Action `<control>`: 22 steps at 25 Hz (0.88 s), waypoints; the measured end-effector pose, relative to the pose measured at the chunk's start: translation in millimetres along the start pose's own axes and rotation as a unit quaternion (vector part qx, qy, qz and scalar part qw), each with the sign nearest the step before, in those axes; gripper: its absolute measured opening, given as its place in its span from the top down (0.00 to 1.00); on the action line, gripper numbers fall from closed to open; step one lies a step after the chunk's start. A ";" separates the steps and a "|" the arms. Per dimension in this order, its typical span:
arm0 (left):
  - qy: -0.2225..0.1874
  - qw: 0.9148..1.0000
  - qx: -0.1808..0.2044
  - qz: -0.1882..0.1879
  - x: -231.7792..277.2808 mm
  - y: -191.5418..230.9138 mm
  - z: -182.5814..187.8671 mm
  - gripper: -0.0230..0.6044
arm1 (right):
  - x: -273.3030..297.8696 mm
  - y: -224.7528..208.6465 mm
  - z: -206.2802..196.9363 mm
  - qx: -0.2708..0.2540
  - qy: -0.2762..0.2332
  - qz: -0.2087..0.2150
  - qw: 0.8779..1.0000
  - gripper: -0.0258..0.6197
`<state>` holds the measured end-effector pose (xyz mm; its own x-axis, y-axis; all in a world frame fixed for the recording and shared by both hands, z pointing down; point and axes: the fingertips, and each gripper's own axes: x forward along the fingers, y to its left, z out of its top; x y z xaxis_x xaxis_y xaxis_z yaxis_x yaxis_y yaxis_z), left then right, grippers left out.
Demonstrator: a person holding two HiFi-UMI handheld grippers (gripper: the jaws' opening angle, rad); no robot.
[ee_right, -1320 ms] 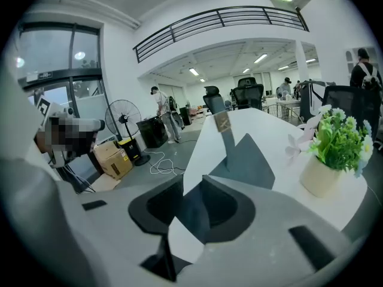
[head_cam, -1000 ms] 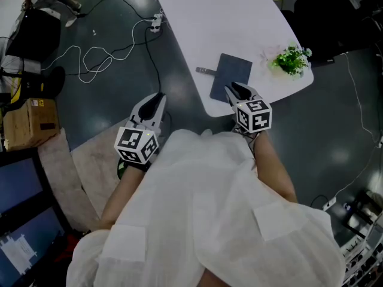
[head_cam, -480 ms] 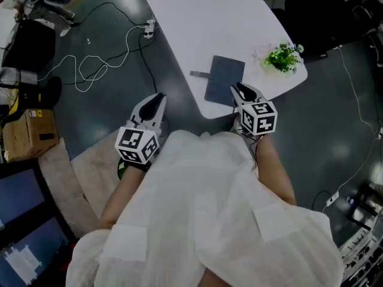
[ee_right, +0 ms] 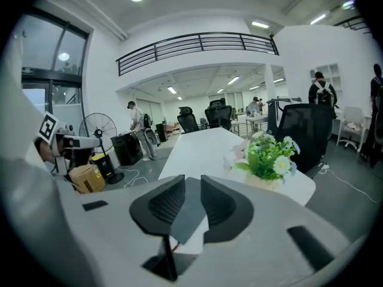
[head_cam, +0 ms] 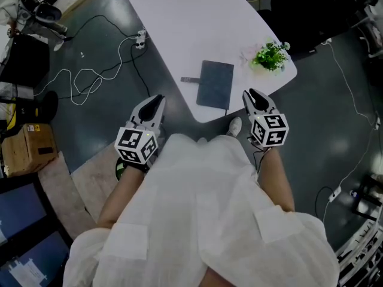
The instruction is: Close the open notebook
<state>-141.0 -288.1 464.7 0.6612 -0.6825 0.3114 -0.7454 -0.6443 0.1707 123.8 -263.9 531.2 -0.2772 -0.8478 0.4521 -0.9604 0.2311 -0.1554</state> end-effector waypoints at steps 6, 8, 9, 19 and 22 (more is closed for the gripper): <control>-0.002 1.000 0.007 -0.019 12.3 -14.6 7.2 0.91 | -39.2 -25.3 9.9 0.001 -0.037 -0.040 0.999 0.86; -0.005 1.000 0.007 -0.023 14.4 -17.5 9.4 0.91 | -50.0 -30.6 11.9 0.002 -0.049 -0.055 0.997 0.91; -0.006 1.000 0.008 -0.025 15.6 -19.7 11.3 0.91 | -55.1 -33.9 12.9 0.004 -0.054 -0.062 0.997 0.93; -0.008 1.000 0.010 -0.026 17.4 -32.3 11.7 0.91 | -81.2 -57.0 8.1 0.011 -0.053 -0.095 0.994 0.96; -0.009 1.000 0.009 -0.024 14.5 -33.0 11.5 0.91 | -84.8 -56.5 10.1 0.003 -0.053 -0.094 0.994 0.96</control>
<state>-105.8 -280.7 452.9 0.6972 -0.6571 0.2866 -0.7117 -0.6823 0.1671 201.8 -209.9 492.7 -0.0879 -0.9210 0.3795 -0.9947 0.0608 -0.0828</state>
